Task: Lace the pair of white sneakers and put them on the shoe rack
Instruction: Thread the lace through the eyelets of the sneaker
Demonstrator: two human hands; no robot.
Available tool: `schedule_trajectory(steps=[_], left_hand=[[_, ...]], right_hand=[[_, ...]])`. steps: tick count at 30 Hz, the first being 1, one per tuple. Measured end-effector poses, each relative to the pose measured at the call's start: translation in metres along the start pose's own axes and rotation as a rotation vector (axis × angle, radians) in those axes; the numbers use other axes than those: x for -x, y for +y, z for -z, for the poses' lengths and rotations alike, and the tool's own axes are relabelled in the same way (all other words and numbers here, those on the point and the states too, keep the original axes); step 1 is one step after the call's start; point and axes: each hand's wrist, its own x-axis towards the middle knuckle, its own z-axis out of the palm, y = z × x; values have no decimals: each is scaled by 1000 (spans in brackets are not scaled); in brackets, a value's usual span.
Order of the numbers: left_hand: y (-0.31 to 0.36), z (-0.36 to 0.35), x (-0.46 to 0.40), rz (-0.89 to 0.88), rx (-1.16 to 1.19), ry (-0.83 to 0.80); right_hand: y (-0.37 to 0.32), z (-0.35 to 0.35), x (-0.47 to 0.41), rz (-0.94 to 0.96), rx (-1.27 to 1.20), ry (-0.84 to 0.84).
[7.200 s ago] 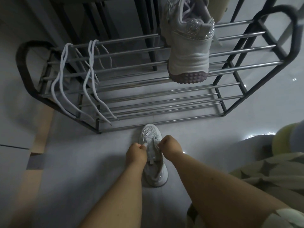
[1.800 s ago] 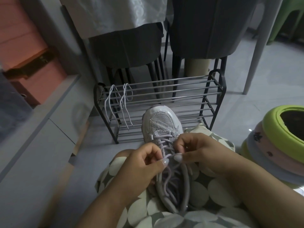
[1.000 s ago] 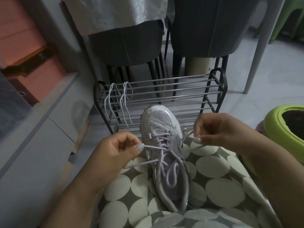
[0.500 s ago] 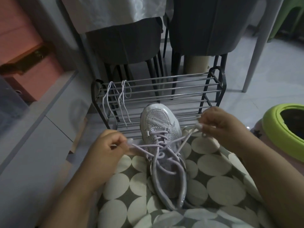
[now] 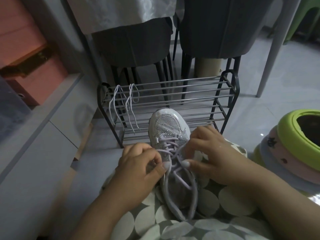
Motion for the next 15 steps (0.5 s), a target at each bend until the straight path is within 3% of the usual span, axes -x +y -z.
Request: schedule_trajectory(steps=[4, 7, 9, 12, 15], left_hand=[[-3, -1, -2, -14, 114, 26], [2, 7, 0, 6, 332, 144], [10, 11, 0, 71, 594, 242], [18, 16, -1, 211, 1282, 308], [19, 23, -1, 237, 1481, 318]], right_hand=[[5, -9, -1, 31, -138, -38], [6, -2, -4, -163, -568, 125], [9, 4, -5, -279, -1015, 233], [9, 7, -4, -223, -1560, 205], [2, 9, -5, -266, -1667, 168]])
